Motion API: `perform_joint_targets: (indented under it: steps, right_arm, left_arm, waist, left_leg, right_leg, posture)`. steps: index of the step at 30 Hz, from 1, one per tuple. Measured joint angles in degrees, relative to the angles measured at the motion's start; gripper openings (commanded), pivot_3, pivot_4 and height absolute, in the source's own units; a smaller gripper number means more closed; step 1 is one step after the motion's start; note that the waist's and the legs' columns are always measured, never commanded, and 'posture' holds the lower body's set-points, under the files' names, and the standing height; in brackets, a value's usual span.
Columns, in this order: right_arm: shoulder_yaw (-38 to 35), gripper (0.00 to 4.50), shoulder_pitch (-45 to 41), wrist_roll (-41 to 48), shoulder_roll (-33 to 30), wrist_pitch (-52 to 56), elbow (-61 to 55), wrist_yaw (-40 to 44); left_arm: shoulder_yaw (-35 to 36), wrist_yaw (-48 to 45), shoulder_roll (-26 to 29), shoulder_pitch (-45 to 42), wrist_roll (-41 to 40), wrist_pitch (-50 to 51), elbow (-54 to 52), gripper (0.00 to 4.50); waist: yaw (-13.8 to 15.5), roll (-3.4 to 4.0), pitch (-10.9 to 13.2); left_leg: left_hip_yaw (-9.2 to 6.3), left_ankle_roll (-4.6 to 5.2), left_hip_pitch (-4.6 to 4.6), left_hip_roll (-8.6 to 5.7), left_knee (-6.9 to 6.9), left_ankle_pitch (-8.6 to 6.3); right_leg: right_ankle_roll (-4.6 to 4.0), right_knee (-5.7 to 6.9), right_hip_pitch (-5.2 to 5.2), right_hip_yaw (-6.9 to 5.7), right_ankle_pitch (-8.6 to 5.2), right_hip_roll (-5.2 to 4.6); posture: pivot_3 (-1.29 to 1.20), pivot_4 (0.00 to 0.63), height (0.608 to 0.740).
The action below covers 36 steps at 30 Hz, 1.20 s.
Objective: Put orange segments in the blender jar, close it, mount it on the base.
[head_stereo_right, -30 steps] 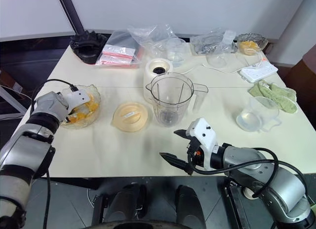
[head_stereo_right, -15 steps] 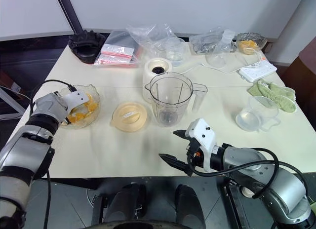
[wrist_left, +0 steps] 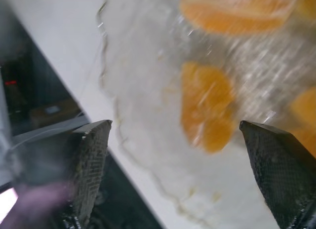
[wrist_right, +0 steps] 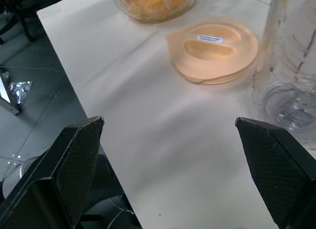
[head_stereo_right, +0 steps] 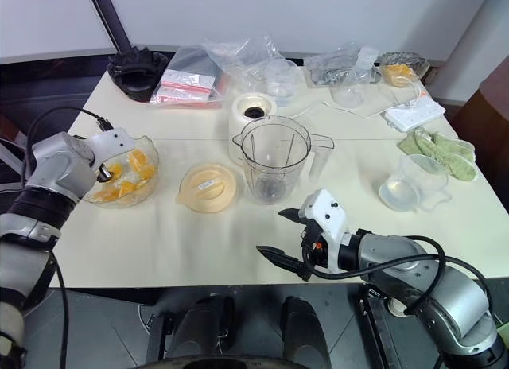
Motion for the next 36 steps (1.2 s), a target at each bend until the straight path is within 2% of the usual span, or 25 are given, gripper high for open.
perform_joint_targets:
  steps: [5, 13, 23, 29, 36]
  right_arm:
    - [0.1, 4.50, 0.2, -0.1, 0.3, -0.4, -0.1, -0.1]
    - [-0.1, 4.50, 0.7, 0.2, 0.3, -0.4, -0.7, -1.2]
    - [-0.3, 4.50, 0.2, 0.9, 0.1, 0.0, -0.7, -1.5]
    - [-0.3, 4.50, -0.1, 1.2, 0.2, 0.1, -0.7, -1.9]
    - [0.0, 4.50, -0.2, 1.1, 0.4, 0.1, -0.7, -1.9]
  left_arm:
    - [-0.2, 4.6, -4.2, 1.5, 0.0, -1.2, 5.5, 4.45]
    - [-0.3, 14.6, -6.2, 0.3, 2.0, -8.3, 16.3, 4.45]
    - [-4.6, 27.4, -8.6, -1.9, 7.3, -17.6, 28.2, 4.45]
    - [-4.2, 27.6, -9.4, -3.2, 7.0, -19.4, 30.6, 4.45]
    - [-3.8, 24.9, -9.0, -3.6, 6.5, -19.4, 28.7, 4.45]
  waist:
    - [0.0, -0.10, 0.0]
    - [-0.1, 0.24, -0.2]
    - [-0.2, 0.34, -0.3]
    - [-0.1, 0.34, -0.3]
    - [0.1, 0.33, -0.3]
  left_leg:
    - [0.01, 0.00, 0.00, -0.03, 0.04, 0.00]
    - [0.01, 0.00, 0.17, 0.00, 0.03, 0.00]
    - [0.05, -0.01, 0.20, 0.02, 0.01, -0.01]
    - [0.04, -0.02, 0.20, 0.02, 0.00, -0.01]
    - [0.03, -0.02, 0.10, 0.00, 0.00, -0.01]
  right_leg:
    - [0.01, 0.00, 0.03, 0.00, 0.00, -0.03]
    - [0.02, 0.09, 0.11, 0.00, 0.00, 0.02]
    - [0.02, 0.08, 0.10, 0.00, 0.00, 0.02]
    - [0.03, 0.08, 0.11, 0.00, -0.01, 0.01]
    - [0.01, 0.02, 0.08, -0.02, 0.00, -0.07]
  posture:
    - [0.00, 0.150, 0.740]
    - [0.00, 0.150, 0.740]
    - [0.00, 0.150, 0.740]
    - [0.00, 0.150, 0.740]
    - [0.00, 0.150, 0.740]
